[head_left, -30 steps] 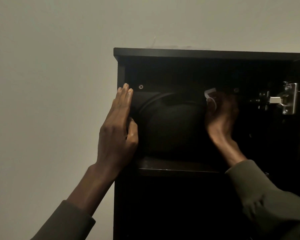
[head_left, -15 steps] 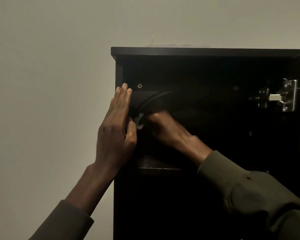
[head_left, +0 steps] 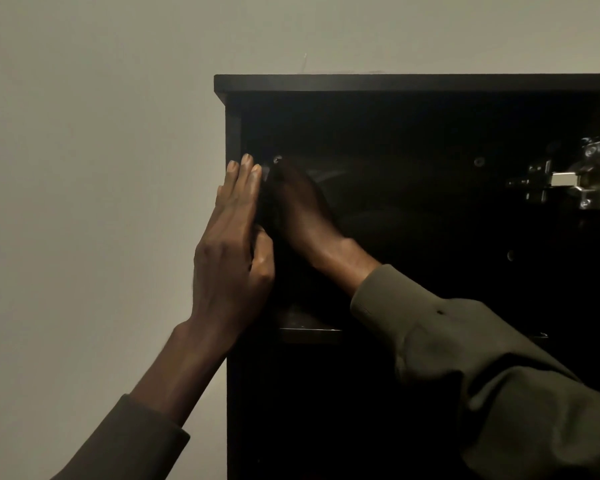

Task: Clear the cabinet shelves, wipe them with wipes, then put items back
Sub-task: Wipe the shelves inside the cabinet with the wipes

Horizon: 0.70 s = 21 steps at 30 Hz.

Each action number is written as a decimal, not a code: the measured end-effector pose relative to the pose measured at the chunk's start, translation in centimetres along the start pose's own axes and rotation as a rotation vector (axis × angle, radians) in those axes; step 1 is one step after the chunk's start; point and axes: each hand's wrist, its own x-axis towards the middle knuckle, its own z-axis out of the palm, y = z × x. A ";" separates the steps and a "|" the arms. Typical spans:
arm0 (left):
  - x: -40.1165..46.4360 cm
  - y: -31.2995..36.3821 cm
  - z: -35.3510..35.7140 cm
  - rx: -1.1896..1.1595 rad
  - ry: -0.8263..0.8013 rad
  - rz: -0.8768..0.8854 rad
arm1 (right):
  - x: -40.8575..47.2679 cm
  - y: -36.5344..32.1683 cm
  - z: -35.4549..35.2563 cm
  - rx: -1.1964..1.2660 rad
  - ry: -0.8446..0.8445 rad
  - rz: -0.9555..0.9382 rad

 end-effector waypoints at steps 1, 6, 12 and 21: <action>0.1 0.0 -0.1 -0.005 -0.004 0.002 | -0.8 0.5 0.1 0.033 -0.069 -0.012; 0.0 0.1 -0.4 -0.005 -0.008 -0.003 | -4.7 1.0 0.4 0.077 -0.423 -0.122; 0.1 0.1 -0.5 -0.011 -0.013 -0.011 | -7.3 0.9 1.9 0.040 -0.601 -0.116; -0.2 -0.1 -1.2 -0.019 -0.051 -0.001 | -3.4 -0.2 -6.7 0.253 -0.987 0.195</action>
